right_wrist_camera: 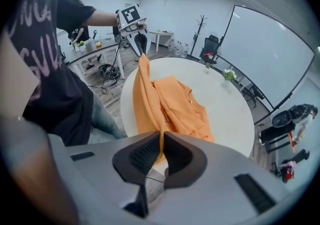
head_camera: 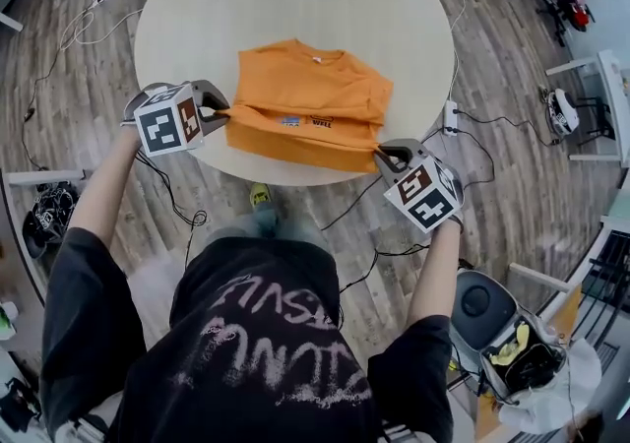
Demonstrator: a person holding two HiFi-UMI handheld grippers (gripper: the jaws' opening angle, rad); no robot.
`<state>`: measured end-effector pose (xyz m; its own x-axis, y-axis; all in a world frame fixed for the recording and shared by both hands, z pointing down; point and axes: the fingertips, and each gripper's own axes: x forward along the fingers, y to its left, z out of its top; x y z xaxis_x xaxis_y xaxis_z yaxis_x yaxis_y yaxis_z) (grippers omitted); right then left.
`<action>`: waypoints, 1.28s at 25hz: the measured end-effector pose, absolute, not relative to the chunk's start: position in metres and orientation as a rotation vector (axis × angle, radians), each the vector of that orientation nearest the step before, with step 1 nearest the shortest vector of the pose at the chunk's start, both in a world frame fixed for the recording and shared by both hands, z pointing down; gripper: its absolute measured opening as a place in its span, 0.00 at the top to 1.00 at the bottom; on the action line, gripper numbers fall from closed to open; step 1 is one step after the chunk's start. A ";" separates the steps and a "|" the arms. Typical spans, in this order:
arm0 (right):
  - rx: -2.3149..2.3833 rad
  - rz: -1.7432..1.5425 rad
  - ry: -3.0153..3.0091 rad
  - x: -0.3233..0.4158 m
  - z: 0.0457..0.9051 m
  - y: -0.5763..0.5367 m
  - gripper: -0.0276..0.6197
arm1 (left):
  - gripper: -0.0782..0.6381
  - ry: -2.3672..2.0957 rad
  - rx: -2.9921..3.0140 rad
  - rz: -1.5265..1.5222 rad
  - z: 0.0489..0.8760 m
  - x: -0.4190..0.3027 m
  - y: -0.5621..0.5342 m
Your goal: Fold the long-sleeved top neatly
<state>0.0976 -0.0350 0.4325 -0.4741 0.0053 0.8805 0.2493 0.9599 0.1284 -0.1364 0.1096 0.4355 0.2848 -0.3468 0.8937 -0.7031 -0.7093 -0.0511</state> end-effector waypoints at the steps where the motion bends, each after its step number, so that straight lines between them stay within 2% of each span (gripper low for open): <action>1: -0.179 -0.289 -2.048 0.093 0.430 -0.042 0.91 | 0.82 -0.943 2.207 1.393 0.435 -0.140 0.103; 14: -0.229 -0.295 -2.051 0.044 0.428 -0.121 0.91 | 0.82 -0.969 2.165 1.269 0.434 -0.181 0.033; 32: -0.352 -0.176 -2.022 -0.011 0.526 -0.187 0.91 | 0.81 -1.010 1.925 1.125 0.538 -0.229 -0.021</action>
<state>-0.0107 -0.1870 0.5261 -0.4270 0.1710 0.8879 0.3222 0.9463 -0.0273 -0.2295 -0.0205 0.5383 0.3252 -0.2798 0.9033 -0.8681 -0.4673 0.1678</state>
